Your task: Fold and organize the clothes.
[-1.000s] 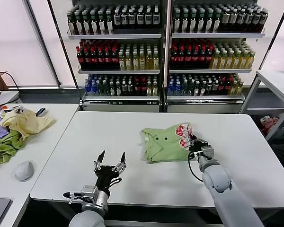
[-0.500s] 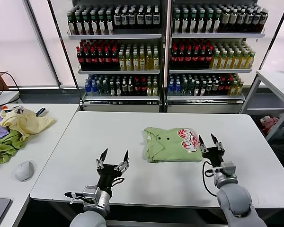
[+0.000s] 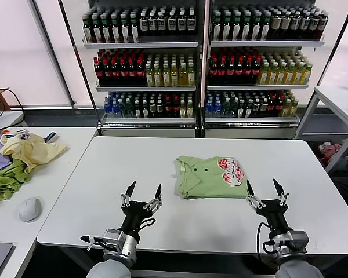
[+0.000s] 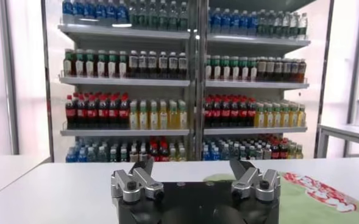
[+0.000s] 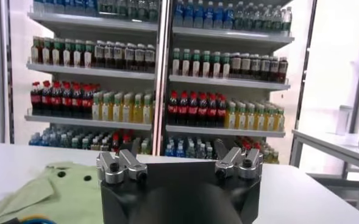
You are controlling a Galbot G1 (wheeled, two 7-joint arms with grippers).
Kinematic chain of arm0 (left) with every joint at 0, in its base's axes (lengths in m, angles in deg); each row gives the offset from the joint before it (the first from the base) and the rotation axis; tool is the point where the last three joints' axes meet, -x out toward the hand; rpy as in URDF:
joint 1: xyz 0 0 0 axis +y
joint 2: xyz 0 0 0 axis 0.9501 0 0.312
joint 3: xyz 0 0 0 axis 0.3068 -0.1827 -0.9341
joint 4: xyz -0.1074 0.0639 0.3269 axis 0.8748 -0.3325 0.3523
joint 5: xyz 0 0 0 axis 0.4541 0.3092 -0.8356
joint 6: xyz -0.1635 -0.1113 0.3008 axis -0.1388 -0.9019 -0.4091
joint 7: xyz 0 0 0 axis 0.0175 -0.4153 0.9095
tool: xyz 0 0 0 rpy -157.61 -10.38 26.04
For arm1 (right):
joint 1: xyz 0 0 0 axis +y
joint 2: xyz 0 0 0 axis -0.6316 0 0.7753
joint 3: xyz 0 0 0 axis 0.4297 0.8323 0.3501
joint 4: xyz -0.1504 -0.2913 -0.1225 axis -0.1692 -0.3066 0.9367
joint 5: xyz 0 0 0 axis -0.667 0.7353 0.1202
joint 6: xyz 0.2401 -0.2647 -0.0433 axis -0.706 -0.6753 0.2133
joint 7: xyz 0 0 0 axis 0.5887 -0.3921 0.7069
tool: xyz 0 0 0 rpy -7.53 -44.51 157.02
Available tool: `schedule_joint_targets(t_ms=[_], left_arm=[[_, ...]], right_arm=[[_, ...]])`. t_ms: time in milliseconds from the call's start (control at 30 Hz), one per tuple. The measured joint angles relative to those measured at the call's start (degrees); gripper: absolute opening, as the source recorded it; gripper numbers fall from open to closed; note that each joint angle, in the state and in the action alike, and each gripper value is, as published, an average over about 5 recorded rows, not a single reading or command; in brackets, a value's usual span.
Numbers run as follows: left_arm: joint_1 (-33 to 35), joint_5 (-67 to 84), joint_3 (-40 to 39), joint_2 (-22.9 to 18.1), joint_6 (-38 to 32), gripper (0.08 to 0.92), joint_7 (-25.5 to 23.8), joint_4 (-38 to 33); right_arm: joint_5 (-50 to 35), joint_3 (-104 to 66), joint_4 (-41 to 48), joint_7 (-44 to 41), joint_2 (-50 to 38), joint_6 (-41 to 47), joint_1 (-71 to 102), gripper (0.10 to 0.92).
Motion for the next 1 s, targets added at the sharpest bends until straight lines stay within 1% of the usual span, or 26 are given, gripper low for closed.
schedule_joint_targets(t_ms=[433,1000], left_arm=[[0.34,-0.84,-0.26,-0.02,-0.07,0.823,-1.69,-0.16],[-0.2,-0.94,-0.18,0.33,0.08,0.823,-3.11,-0.24]], right_arm=[[2.07,-0.29,-3.2,0.2,1.57,-2.38,3.63,0.823],[4.65,0.31,-4.04,1.52,2.23,-2.89,3.75,0.823]])
